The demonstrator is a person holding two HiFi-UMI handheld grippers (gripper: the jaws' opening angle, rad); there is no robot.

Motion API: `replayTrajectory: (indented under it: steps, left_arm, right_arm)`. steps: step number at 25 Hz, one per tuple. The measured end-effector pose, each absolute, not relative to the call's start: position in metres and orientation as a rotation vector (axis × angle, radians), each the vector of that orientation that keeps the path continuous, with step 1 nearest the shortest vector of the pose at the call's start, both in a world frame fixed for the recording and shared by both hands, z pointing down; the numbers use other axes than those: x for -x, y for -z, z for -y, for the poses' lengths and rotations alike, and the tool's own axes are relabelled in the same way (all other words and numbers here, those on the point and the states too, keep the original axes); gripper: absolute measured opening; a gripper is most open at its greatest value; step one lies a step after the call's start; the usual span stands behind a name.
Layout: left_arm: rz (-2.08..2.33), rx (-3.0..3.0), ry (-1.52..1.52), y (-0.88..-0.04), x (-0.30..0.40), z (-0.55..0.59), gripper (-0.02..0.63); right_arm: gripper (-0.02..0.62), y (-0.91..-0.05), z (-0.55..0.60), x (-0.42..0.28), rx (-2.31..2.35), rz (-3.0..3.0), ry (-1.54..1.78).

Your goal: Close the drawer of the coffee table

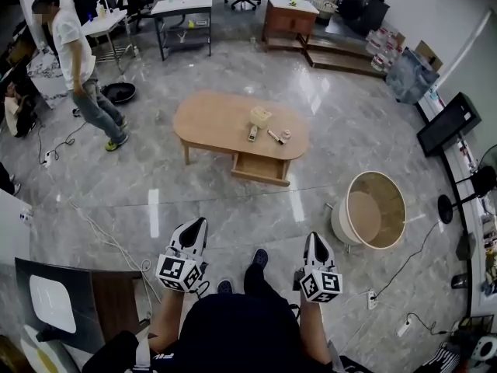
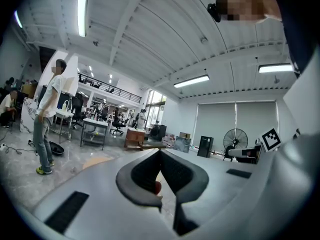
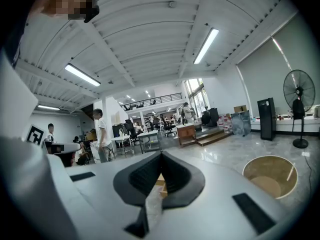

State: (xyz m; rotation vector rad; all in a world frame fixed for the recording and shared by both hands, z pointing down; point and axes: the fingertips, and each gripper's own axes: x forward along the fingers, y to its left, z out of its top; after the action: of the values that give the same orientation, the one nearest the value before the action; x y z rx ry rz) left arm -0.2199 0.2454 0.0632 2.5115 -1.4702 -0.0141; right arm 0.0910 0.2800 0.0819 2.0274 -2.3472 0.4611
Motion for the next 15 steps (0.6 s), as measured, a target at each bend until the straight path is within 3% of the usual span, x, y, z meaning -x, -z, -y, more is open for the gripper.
replayTrajectory:
  steps: [15]
  left_arm:
    - [1.509, -2.489, -0.016, -0.072, 0.203, -0.210, 0.025]
  right_arm:
    - [0.026, -0.089, -0.242, -0.114, -2.015, 2.341, -0.484]
